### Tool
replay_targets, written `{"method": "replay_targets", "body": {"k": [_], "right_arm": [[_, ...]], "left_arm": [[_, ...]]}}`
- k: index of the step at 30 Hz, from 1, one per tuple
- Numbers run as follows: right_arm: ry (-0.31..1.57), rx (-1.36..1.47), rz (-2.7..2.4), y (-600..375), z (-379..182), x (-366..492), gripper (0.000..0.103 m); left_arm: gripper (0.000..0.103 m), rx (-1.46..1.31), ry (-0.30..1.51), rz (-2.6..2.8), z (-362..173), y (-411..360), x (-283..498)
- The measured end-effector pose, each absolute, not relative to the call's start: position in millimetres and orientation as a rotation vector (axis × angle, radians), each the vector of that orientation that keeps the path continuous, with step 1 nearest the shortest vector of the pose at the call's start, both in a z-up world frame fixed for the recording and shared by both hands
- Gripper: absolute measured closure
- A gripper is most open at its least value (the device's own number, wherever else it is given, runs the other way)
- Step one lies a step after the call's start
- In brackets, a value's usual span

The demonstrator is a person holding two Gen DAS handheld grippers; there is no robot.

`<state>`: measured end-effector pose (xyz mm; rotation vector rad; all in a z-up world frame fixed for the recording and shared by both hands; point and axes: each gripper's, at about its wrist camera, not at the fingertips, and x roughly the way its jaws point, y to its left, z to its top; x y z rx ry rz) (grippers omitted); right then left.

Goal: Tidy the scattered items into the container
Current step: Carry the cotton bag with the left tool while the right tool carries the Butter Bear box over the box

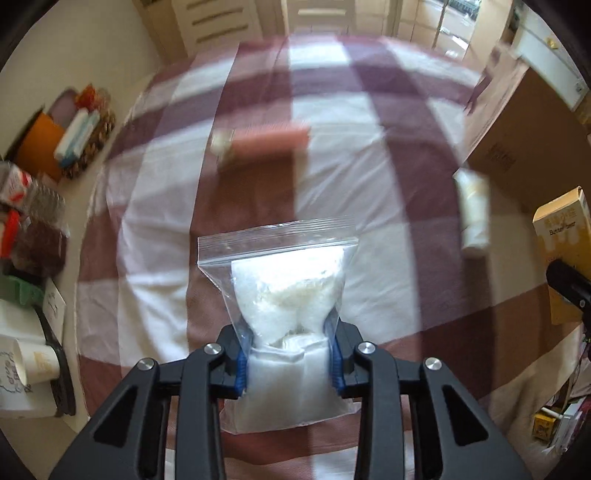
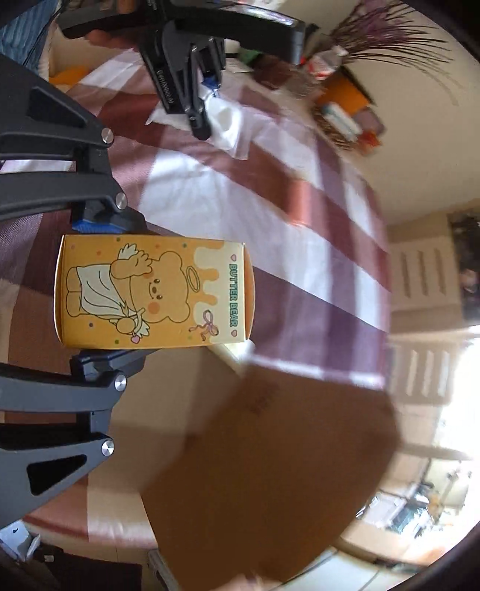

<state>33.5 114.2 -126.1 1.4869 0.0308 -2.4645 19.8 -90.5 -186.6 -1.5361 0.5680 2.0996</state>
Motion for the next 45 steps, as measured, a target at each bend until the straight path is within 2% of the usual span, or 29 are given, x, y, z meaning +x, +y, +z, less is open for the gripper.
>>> {"method": "replay_targets", "body": {"k": [8,17,29,45], "right_arm": [[-0.062,1.304,-2.685,167,-51,40,0.058],[-0.139,1.166,-2.878,222,-5,41,0.058],[-0.189,1.166,-2.944,268,2,38,0.058],[-0.162,1.152,-2.961,290,-2,13,0.058]], "left_arm": [[0.069,-1.309,0.527,2.085,-102,-10,27],[0.069,-1.127,0.519,2.055,-42,69,54],[0.069,-1.069,0.564,2.036,-26,125,72],[0.069,-1.037,0.561,2.063,-25,166,59]]}}
